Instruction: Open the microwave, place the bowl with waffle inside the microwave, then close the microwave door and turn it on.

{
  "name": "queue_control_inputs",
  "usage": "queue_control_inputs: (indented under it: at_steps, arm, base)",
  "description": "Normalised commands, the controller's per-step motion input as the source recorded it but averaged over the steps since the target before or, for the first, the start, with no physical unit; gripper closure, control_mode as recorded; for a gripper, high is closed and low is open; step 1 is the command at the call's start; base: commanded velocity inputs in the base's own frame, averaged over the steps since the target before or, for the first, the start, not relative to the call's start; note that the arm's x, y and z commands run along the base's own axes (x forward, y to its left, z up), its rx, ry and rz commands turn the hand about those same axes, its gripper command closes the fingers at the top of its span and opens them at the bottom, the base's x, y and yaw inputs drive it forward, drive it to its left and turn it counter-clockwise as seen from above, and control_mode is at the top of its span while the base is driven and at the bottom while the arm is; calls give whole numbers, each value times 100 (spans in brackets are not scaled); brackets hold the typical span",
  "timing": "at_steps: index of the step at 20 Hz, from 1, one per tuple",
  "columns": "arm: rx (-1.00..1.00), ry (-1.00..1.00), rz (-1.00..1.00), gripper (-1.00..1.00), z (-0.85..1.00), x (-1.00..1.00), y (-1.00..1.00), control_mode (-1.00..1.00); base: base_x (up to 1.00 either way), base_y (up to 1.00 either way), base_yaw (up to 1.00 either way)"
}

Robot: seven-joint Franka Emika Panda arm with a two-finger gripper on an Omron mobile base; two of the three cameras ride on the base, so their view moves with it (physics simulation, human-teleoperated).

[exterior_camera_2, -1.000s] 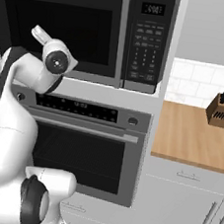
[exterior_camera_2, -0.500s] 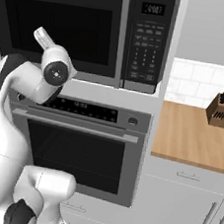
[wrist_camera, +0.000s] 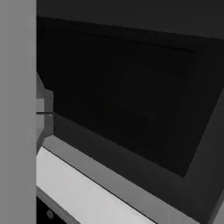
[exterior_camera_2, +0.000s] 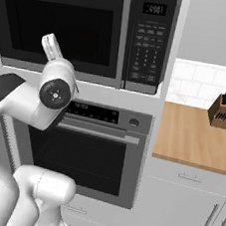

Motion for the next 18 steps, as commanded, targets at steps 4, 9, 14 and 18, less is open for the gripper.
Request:
queue_control_inputs:
  at_steps: [4, 9, 14, 18]
  arm:
    - [32, 2, -2, 100, 0, -7, -91, -100]
    - [19, 2, 0, 100, -3, -3, -61, -100]
    - [8, 0, -1, 100, -11, 1, -44, -100]
    - [6, 3, -4, 100, -12, 7, -52, -100]
  base:
    - [0, 0, 0]
    - [0, 0, 0]
    - [0, 0, 0]
    - [0, 0, 0]
